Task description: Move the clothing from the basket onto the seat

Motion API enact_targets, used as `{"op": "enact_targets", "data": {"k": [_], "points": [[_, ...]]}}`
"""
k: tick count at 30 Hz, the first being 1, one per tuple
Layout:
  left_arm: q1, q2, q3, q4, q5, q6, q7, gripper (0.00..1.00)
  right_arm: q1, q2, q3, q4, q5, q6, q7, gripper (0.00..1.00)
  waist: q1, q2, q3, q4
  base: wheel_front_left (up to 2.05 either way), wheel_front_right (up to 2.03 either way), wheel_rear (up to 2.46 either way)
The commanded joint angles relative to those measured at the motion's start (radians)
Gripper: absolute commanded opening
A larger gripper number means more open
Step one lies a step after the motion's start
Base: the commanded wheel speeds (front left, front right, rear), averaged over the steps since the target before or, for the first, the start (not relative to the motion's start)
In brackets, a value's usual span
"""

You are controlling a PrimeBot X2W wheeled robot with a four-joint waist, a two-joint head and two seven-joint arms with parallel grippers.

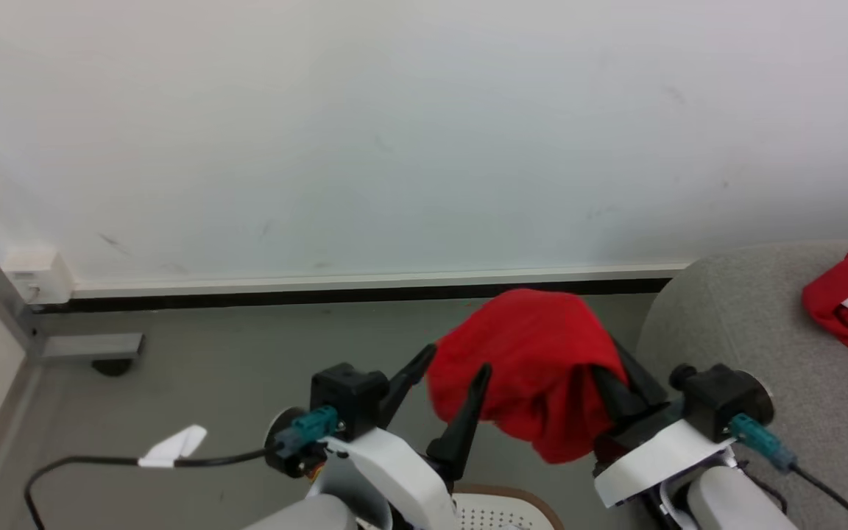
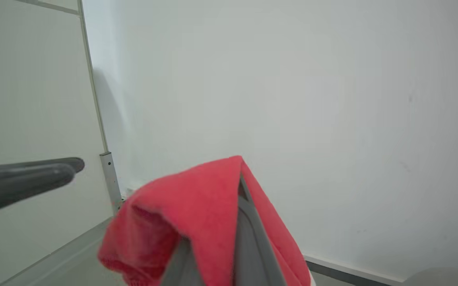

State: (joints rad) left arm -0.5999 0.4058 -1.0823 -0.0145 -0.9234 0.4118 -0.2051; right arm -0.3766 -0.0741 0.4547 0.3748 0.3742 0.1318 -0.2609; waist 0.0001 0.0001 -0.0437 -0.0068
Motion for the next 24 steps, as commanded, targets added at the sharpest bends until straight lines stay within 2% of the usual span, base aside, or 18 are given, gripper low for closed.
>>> {"op": "enact_targets", "data": {"k": [1, 13, 24], "points": [[0.019, -0.007, -0.008, 0.014, 0.024, -0.011, -0.011, 1.00, 0.012, -0.020, -0.022, -0.018, -0.005, -0.002, -0.003, 0.00, -0.0001, -0.0001, 0.009, -0.029, 0.00, 0.00, 0.00], [0.054, -0.093, -0.064, 0.129, 0.116, -0.158, -0.059, 1.00, 0.076, -0.113, -0.204, -0.247, -0.033, -0.002, 0.077, 0.00, -0.0001, -0.0001, 0.048, -0.227, 0.00, 0.00, 0.00], [0.086, -0.159, -0.027, 0.180, 0.209, -0.255, -0.059, 1.00, 0.188, -0.144, -0.309, -0.386, -0.033, -0.002, 0.142, 0.00, -0.0001, -0.0001, 0.084, -0.361, 0.00, 0.00, 0.00]]}}
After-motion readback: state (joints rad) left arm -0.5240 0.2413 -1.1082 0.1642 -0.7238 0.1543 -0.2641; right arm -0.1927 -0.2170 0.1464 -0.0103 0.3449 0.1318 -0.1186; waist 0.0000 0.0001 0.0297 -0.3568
